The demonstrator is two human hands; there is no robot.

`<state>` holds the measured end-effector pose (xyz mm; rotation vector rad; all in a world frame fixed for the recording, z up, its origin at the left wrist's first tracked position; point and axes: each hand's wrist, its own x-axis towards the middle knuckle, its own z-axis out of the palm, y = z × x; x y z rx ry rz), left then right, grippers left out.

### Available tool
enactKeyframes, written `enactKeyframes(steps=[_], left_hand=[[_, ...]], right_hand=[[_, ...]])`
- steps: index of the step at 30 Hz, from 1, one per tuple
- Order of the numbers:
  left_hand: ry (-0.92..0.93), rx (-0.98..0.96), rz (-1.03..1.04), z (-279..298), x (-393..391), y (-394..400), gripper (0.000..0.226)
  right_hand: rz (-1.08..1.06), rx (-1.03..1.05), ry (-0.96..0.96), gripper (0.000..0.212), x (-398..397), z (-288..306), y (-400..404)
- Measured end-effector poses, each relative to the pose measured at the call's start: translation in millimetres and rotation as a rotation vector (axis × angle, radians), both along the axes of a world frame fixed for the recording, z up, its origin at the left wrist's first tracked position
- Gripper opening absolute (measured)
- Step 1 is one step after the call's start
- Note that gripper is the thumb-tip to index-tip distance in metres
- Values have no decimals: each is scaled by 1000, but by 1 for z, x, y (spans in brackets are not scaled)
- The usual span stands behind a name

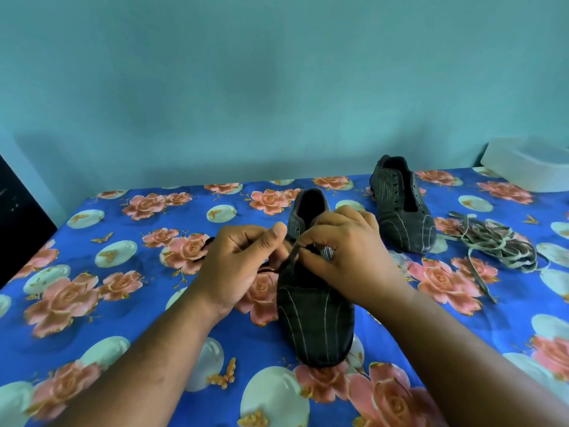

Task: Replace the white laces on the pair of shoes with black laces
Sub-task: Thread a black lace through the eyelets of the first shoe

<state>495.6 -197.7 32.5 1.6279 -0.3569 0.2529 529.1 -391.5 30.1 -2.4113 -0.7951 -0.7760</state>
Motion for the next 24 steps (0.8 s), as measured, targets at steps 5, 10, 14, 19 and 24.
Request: enactKeyframes(steps=[5,10,14,19,24], left_hand=[[-64,93,216,-10,13,4,34],[-102,306,9,-27,18,-3,29],[-54,306,9,-28,17,-6,33],[-29,305,36,-26,15,-4,45],[-21,321,42,-25,14,-4,35]], right_hand=[[93,218,146,3,4,0,-1],[233,471,247,6,0,11,-5],[227,613,343,9,0,18,-11],[183,860,435,14,6,24,-17],[64,1082,481,12,25,27,-42]])
